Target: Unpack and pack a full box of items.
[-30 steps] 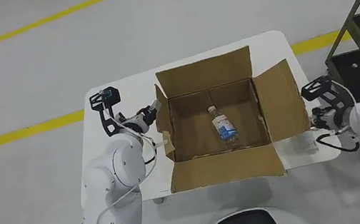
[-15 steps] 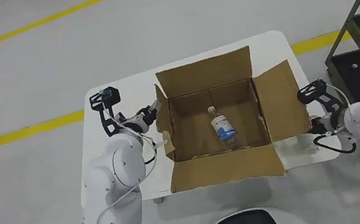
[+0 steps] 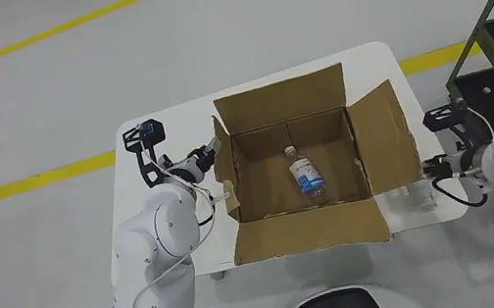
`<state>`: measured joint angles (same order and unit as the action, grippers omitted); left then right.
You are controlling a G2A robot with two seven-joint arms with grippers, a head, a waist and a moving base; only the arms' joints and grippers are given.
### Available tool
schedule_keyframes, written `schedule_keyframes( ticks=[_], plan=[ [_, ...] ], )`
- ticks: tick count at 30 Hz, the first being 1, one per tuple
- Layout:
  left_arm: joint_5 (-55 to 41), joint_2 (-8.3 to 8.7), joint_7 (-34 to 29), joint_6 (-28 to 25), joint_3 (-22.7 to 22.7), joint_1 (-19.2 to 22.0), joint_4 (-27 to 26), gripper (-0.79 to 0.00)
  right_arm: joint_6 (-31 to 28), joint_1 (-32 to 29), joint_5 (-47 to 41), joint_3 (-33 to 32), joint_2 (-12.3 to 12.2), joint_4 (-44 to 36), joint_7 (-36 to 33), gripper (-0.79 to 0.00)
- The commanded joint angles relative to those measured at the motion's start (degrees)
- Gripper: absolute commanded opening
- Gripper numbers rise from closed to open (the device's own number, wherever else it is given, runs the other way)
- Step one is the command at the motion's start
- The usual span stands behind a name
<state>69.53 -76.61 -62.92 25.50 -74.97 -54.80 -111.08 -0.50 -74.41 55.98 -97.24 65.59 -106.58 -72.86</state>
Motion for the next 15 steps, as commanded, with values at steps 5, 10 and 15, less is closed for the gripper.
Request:
schedule_keyframes(
  ticks=[5,10,15],
  plan=[
    [0.00,0.00,0.00,0.00,0.00,0.00,0.00,0.000,1.61,-1.59,-3.03,-5.49,-0.54,0.48,-0.50,0.000],
    [0.00,0.00,0.00,0.00,0.00,0.00,0.00,0.000,1.88,-0.23,-1.68,-0.69,-0.60,2.44,-2.14,-0.314],
    [0.00,0.00,0.00,0.00,0.00,0.00,0.00,0.000,2.88,1.20,0.53,4.85,-0.42,3.93,-1.77,-0.416]
  ],
)
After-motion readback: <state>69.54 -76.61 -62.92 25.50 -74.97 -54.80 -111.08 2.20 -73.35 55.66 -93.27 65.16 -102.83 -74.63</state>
